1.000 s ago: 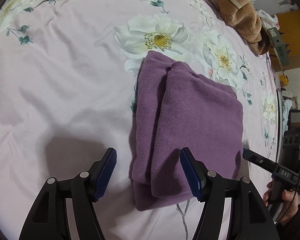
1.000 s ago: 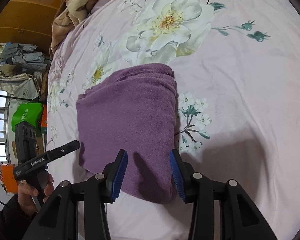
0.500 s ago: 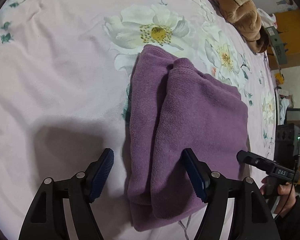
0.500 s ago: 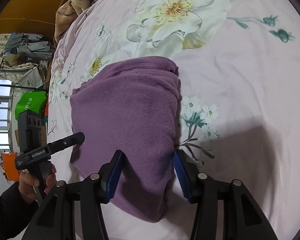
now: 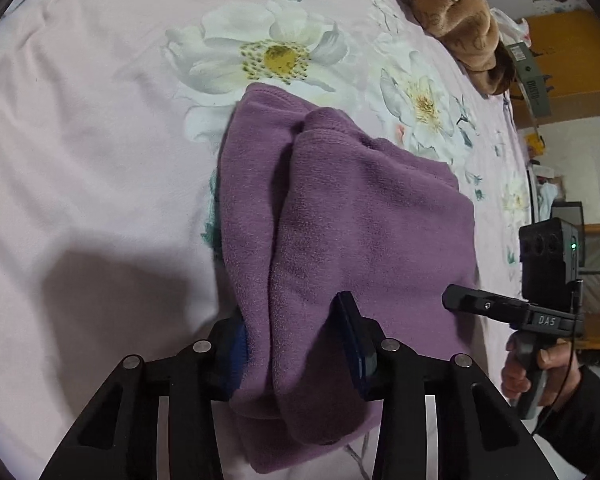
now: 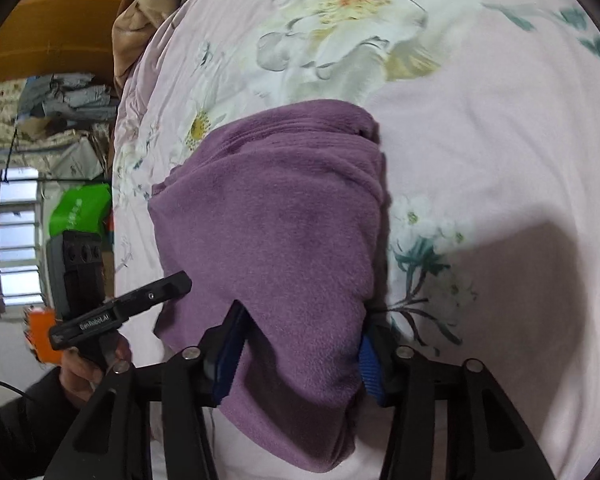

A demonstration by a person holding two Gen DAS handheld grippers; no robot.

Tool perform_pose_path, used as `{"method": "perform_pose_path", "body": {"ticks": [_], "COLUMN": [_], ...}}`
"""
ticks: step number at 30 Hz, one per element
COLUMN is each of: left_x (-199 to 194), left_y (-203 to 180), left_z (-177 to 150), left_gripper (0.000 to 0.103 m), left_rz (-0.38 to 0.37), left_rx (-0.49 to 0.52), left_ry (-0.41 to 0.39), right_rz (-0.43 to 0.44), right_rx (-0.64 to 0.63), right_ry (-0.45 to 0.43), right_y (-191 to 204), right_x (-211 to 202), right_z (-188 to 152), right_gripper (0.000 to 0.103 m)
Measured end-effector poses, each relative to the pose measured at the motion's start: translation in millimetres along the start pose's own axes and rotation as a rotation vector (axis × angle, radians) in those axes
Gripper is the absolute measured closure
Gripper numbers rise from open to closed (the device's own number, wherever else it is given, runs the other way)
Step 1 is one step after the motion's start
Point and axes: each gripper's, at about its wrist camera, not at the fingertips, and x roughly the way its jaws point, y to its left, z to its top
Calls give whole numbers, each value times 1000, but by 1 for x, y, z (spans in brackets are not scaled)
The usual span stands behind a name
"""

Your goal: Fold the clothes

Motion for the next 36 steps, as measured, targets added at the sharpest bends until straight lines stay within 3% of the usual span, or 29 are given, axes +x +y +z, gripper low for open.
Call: {"method": "perform_pose_path", "body": {"ticks": [6, 8, 12, 16, 25, 36], "left_x": [7, 7, -1, -14, -41, -74], "left_y": [7, 6, -1, -5, -11, -21], "left_z": [0, 1, -1, -3, -3, -20], "left_gripper": [61, 62, 76, 81, 81, 81], "left_rz": [-25, -23, -23, -32, -39, 21], "left_rx": [-43, -48, -35, -15, -14, -51], "left_ry": [-6, -5, -14, -32, -76, -142], "right_rz": [5, 0, -7, -14, -15, 20], "right_rx": [3, -4, -26, -49, -94, -135], "right_ry": [9, 5, -16, -37, -72, -49], "right_y": [-2, 0, 12, 24, 49, 71], "right_x": [3, 2, -6, -14, -31, -39], "right_z": [2, 2, 0, -2, -4, -1], "right_gripper": [53, 58, 68, 71, 72, 72]}}
